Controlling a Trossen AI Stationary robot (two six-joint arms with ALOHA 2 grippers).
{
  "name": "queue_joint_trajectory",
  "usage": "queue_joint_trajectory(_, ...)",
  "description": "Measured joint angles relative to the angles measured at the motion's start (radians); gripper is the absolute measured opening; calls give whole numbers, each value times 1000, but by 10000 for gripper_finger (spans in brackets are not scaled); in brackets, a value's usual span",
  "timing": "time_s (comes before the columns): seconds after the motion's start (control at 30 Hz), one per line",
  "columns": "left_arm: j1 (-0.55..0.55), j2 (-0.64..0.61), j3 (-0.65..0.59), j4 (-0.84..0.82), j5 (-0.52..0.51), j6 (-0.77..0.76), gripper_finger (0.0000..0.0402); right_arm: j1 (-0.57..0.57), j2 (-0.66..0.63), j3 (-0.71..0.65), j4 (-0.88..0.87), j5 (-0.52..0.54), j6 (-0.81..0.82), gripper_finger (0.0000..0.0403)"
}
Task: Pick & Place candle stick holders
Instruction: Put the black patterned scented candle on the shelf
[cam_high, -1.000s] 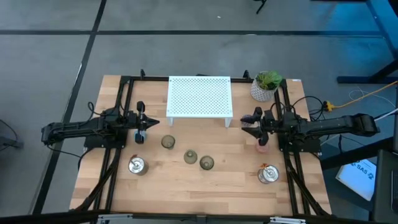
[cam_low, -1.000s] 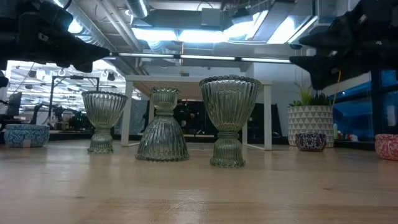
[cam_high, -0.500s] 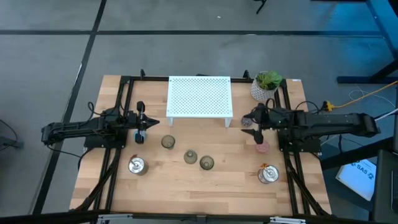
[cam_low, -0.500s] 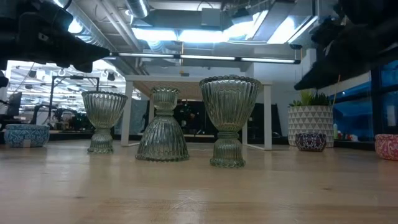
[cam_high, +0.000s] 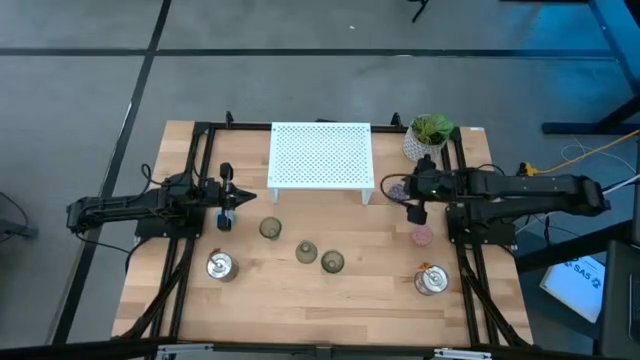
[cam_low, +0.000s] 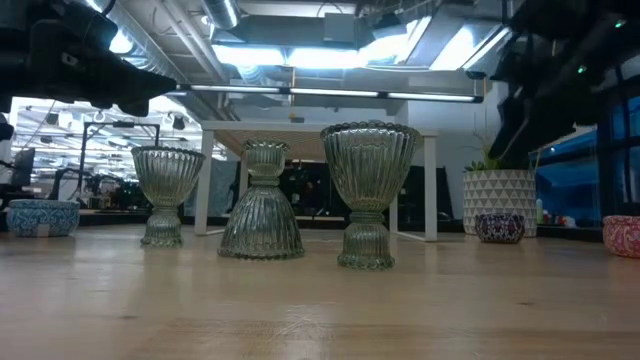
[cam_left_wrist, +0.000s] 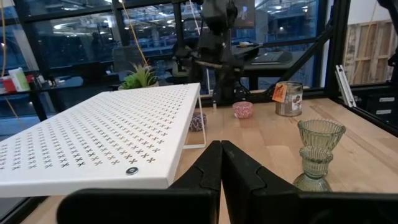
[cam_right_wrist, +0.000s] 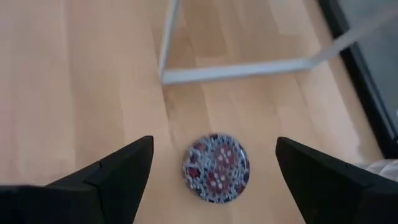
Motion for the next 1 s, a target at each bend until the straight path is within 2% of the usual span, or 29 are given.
queue_joint_trajectory(0.33, 0, 0, 0, 0, 0, 0, 2, -107, 148, 0, 17, -153, 174, 343)
queue_joint_trajectory(0.83, 0, 0, 0, 0, 0, 0, 2, -264, 297, 0, 76, -157, 85, 343)
queue_joint_trajectory(1.0, 0, 0, 0, 0, 0, 0, 2, -298, 364, -1, 89, -243, 83, 343)
